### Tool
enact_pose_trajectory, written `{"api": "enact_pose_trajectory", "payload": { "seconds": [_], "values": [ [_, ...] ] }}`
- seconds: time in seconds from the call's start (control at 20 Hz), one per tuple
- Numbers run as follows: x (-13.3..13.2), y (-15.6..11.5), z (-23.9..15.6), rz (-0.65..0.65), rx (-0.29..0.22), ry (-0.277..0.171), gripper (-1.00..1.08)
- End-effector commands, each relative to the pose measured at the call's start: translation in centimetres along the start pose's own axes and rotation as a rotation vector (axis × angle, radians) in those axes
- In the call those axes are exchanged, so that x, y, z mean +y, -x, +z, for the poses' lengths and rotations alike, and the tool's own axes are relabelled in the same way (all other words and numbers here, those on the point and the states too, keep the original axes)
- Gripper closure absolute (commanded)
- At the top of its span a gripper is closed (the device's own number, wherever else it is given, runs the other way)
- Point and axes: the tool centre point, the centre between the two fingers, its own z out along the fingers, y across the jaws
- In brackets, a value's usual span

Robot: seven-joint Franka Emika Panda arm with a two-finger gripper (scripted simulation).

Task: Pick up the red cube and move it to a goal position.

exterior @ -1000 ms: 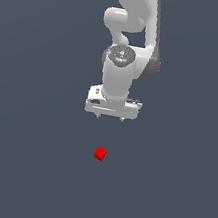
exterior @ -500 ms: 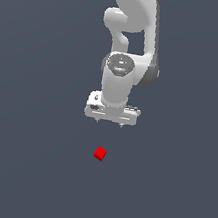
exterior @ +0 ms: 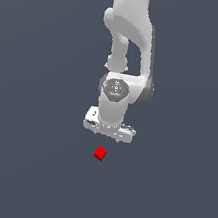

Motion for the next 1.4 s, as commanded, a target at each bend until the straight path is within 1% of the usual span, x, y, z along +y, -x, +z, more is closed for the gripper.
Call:
{"api": "enact_pose_trajectory", "payload": {
  "seconds": [0.0,0.25,0.5,0.75,1.0,1.05,1.35],
  "values": [
    [-0.1,-1.3,1.6,0.049,0.004,0.001,-0.92],
    [0.0,-3.4,4.1,0.128,0.01,0.001,-0.92],
    [0.2,-4.9,5.7,0.18,0.013,0.001,-0.92],
    [0.3,-5.7,6.6,0.209,0.015,0.0,-0.92],
    [0.4,-5.9,6.8,0.216,0.016,0.0,-0.92],
    [0.4,-5.9,6.8,0.216,0.016,0.0,1.08],
    [0.4,-5.9,6.8,0.216,0.016,0.0,1.08]
  ]
}}
